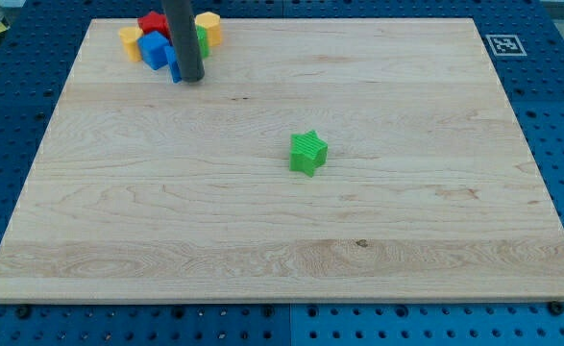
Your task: Place the green star at the bottom left side of the board
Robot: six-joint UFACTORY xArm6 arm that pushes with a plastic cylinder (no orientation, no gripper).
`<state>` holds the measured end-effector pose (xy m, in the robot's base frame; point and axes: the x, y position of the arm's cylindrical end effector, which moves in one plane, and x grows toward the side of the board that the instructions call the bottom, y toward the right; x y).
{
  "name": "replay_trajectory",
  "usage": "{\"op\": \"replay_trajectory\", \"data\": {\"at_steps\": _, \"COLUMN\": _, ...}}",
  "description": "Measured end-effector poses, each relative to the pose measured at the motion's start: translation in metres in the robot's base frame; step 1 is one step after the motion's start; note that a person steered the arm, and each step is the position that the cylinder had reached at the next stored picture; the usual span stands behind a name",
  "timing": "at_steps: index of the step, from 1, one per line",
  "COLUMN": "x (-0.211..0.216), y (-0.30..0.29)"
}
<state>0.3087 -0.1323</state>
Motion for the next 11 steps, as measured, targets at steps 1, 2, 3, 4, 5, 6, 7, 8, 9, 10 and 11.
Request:
{"op": "replay_trajectory", "data": {"at_steps": 1, "x": -0.003, "y": 0.0}}
{"op": "replay_trajectory", "data": {"at_steps": 2, "x": 0.009, "y": 0.002}}
{"op": "replay_trajectory", "data": {"at_steps": 3, "x": 0.01, "y": 0.002}}
{"op": "replay_trajectory", "data": {"at_steps": 4, "x": 0.012, "y": 0.002}}
{"op": "replay_trajectory", "data": {"at_steps": 5, "x": 0.046, "y": 0.002}}
{"op": "replay_trajectory", "data": {"at_steps": 6, "x": 0.08, "y": 0.027}}
{"op": "replay_trajectory", "data": {"at_steps": 7, "x": 0.081, "y": 0.128}}
{"op": "replay_trajectory", "data": {"at_steps": 8, "x": 0.094, "y": 0.234}}
{"op": "replay_trajectory", "data": {"at_steps": 9, "x": 0.128, "y": 0.276}}
{"op": "replay_trajectory", "data": {"at_steps": 10, "x": 0.134, "y": 0.212}}
{"op": "replay_trajectory", "data": {"at_steps": 11, "x": 0.135, "y": 0.142}}
